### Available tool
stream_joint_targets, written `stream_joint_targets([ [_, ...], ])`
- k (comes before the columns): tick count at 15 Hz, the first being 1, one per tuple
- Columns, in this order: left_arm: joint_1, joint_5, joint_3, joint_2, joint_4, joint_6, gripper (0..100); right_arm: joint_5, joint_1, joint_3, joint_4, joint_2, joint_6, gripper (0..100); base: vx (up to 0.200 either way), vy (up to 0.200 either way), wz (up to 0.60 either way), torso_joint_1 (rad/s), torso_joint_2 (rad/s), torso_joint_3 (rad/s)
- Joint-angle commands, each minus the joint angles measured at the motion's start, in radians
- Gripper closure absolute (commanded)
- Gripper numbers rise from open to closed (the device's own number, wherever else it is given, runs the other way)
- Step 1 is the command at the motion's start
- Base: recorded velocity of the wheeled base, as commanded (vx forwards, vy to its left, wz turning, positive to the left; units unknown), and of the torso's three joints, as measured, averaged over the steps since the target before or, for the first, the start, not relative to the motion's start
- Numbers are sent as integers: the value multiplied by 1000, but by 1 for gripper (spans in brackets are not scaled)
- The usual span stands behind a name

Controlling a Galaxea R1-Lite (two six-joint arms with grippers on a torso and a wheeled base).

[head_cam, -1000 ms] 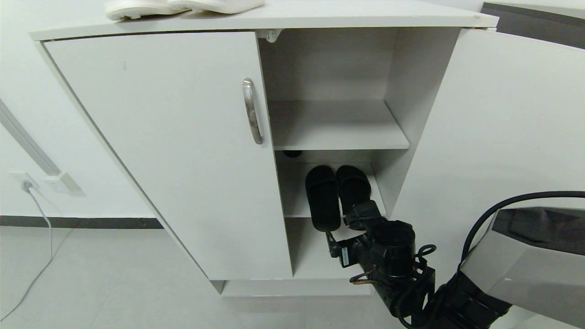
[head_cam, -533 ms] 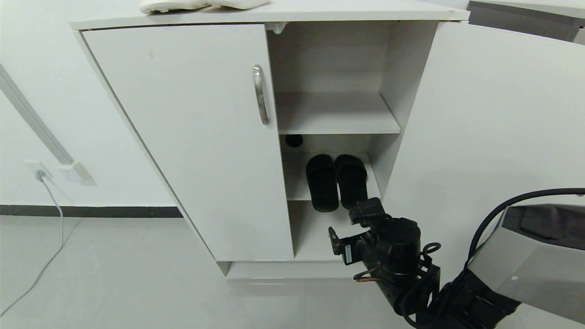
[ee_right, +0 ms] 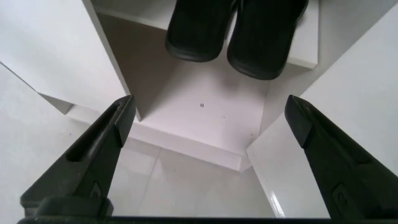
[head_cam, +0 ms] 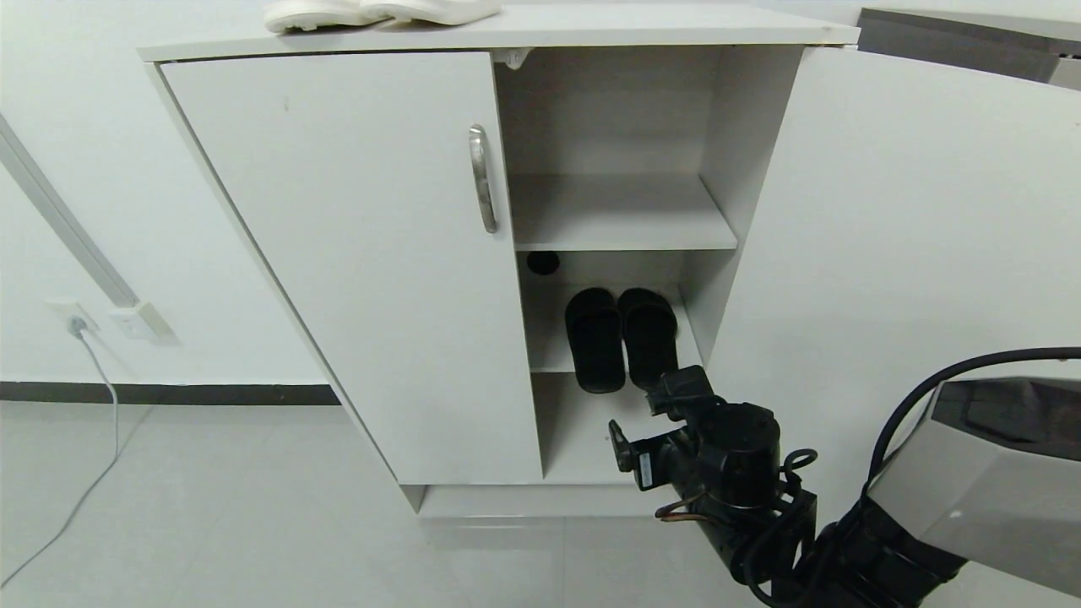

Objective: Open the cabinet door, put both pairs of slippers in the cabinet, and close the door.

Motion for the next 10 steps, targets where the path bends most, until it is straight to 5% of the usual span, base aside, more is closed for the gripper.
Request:
stream_joint_targets([
  [1, 0, 0, 0, 1, 0, 0, 100, 0, 1, 0, -1, 3, 0, 0, 0, 0, 0, 2, 2, 168],
  [10, 0, 2, 0, 1, 0, 0, 100, 0, 7, 13, -3, -1, 0, 0, 0, 0, 0, 2, -3, 173],
])
